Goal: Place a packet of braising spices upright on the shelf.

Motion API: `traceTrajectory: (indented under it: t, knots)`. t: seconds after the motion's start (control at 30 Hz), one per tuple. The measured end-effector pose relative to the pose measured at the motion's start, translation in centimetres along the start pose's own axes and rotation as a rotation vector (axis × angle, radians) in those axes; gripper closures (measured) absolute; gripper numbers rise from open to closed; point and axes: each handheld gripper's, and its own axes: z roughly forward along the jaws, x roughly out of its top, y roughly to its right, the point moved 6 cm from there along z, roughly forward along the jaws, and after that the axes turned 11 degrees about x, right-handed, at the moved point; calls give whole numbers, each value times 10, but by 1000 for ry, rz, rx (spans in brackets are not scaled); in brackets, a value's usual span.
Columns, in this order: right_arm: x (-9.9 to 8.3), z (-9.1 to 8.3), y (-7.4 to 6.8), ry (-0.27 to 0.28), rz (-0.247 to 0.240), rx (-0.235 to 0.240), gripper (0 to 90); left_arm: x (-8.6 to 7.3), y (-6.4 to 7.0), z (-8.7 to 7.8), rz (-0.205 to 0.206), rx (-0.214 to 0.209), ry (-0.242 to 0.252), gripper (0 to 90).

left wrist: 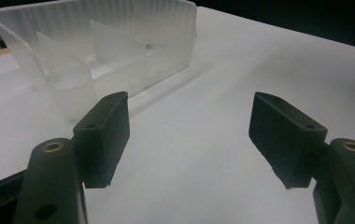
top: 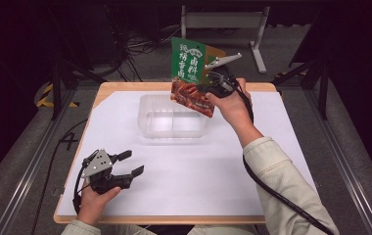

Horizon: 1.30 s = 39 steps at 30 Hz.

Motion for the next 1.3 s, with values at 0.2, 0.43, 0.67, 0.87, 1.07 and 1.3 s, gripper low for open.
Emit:
traceTrajectory:
  t: [0.2, 0.43, 0.67, 0.87, 1.07, 1.3]
  knots:
    - [1, 6, -3, -12, 11, -43, 894, 0, 1, 0, -6, -1, 0, 304]
    - [-2, 15, 0, 2, 73, -108, 894, -2, 0, -5, -2, 13, 0, 305]
    - [-7, 24, 4, 9, 109, -150, 894, -3, -1, -8, -7, 19, -2, 305]
    - [-12, 30, 5, 8, 120, -180, 894, -3, -2, -10, -4, 23, 2, 305]
    - [-16, 35, 3, 1, 119, -196, 893, -3, -1, -8, -1, 22, -1, 305]
    - [-20, 43, -1, -4, 101, -215, 893, -4, 0, -6, -5, 20, -5, 305]
